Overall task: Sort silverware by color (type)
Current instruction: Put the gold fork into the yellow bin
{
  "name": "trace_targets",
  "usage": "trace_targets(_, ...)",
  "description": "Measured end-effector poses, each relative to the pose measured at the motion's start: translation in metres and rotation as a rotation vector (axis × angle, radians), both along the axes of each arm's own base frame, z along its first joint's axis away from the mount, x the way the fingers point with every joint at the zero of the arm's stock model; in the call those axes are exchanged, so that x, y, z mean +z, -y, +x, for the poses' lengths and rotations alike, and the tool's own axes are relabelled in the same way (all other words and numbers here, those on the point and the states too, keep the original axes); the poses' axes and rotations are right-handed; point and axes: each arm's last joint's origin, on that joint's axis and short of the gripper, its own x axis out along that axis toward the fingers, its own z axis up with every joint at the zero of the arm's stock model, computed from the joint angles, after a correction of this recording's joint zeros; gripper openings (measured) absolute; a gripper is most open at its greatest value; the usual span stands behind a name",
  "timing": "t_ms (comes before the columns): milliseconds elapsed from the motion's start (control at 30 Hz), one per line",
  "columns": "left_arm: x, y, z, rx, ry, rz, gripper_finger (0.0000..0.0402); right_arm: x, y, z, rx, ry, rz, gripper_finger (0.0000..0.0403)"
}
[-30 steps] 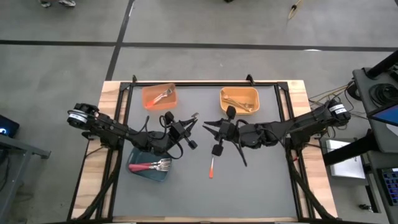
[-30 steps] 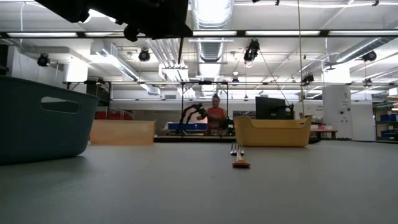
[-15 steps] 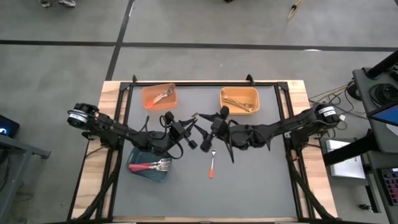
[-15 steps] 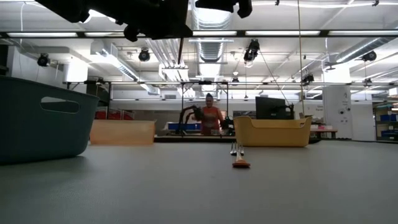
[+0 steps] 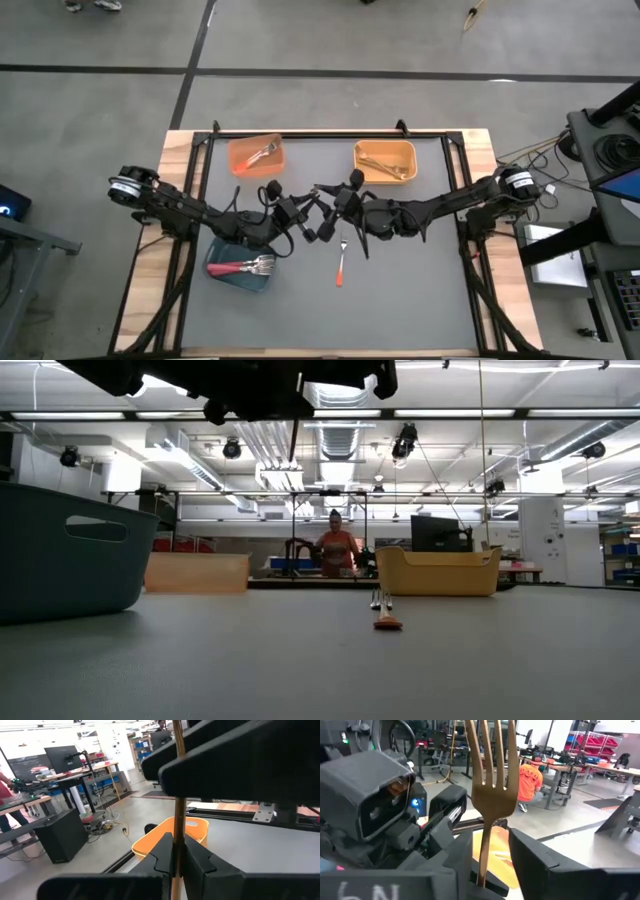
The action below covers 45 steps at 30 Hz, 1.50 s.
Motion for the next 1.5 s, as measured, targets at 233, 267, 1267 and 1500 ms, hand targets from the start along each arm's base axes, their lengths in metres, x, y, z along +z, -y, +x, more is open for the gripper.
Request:
trace_targets(233, 0.000, 0.000, 0.000, 0.000, -0.002, 0.001, 0.0004, 0.000, 0.000, 0.000, 0.002, -0.010, -0.018, 0.0041)
trace_targets(267, 0.000, 0.000, 0.000, -0.001, -0.002, 0.001, 0.0004, 0.000, 0.000, 0.000, 0.005, -0.011, -0.021, 0.0029)
trace_targets(1267, 0.006, 0.002, -0.003, -0.010, -0.004, 0.031, 0.0168, 0.066, 0.029, -0.037, 0.016, -0.382, 0.000, 0.0012)
trace_targets(1500, 0.018, 0.000, -0.008, -0.002, -0.034, 0.104, 0.0175, 0.081, 0.095, -0.046, 0.226, -0.715, 0.223, 0.0012)
